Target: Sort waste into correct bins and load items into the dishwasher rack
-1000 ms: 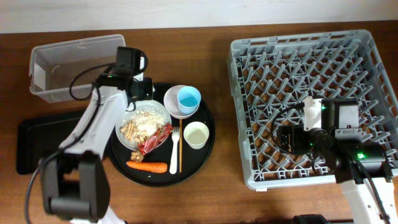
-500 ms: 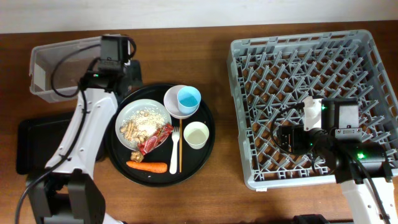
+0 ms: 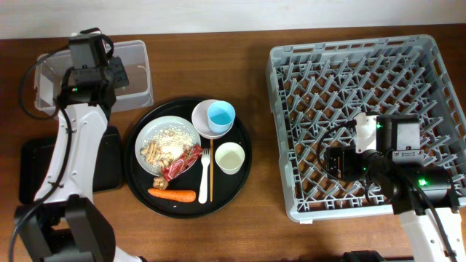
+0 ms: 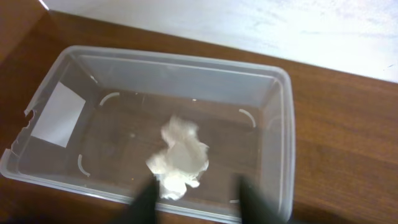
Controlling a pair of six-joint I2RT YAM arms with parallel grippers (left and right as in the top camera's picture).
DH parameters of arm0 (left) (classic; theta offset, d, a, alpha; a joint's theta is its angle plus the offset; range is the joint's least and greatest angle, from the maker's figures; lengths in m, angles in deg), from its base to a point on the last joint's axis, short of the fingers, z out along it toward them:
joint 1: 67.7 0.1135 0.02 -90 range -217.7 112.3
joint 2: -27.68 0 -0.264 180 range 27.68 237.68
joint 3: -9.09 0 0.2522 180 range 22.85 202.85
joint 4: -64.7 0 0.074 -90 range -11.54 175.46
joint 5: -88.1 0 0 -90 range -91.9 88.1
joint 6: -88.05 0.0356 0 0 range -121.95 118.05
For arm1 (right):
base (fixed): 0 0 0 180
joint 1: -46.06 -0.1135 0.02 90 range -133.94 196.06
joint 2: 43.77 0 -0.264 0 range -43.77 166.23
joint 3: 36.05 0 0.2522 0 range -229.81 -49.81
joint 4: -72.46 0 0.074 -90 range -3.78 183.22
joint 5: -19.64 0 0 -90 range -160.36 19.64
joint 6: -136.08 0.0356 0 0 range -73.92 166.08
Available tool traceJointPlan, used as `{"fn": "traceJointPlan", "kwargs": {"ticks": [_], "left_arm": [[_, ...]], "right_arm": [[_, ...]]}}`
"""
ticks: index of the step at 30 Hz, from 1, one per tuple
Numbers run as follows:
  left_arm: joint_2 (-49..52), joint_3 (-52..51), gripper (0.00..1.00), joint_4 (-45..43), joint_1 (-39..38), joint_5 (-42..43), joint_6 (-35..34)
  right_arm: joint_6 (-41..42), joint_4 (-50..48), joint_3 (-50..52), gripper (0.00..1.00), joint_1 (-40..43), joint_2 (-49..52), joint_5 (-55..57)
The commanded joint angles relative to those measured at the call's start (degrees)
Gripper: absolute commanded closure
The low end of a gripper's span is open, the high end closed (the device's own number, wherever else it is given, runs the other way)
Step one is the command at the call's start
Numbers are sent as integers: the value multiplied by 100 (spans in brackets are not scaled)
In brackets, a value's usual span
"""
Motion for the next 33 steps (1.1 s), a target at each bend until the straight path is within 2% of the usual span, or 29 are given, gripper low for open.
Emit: {"fn": "traceJointPlan", "kwargs": {"ticks": [1, 7, 11, 13, 17, 19, 22, 26, 33], "left_arm": [[186, 107, 38, -17, 24, 63, 11], [168, 109, 38, 66, 9, 168, 13], [28, 109, 39, 673, -87, 837, 13], [-81, 109, 39, 1185, -186, 1244, 11], [-181, 107, 38, 2933, -573, 1926, 11], [-179, 37, 38, 3875, -876, 1978, 11], [-179, -138, 35, 4743, -1427, 1873, 13], [-179, -479, 33, 4859, -1923, 1488, 11], [-179, -1543, 33, 3792, -2302, 680, 11]], "right_arm": [[50, 17, -118, 1, -28, 4, -48], [50, 17, -118, 1, -28, 4, -48], [50, 15, -118, 1, -28, 4, -48], [50, 15, -118, 1, -28, 4, -48], [48, 33, -118, 1, -28, 11, -48], [50, 39, -118, 1, -28, 55, -50], [50, 39, -118, 1, -28, 118, -50], [50, 44, -118, 1, -28, 175, -50], [50, 103, -118, 1, -28, 175, -50]]}}
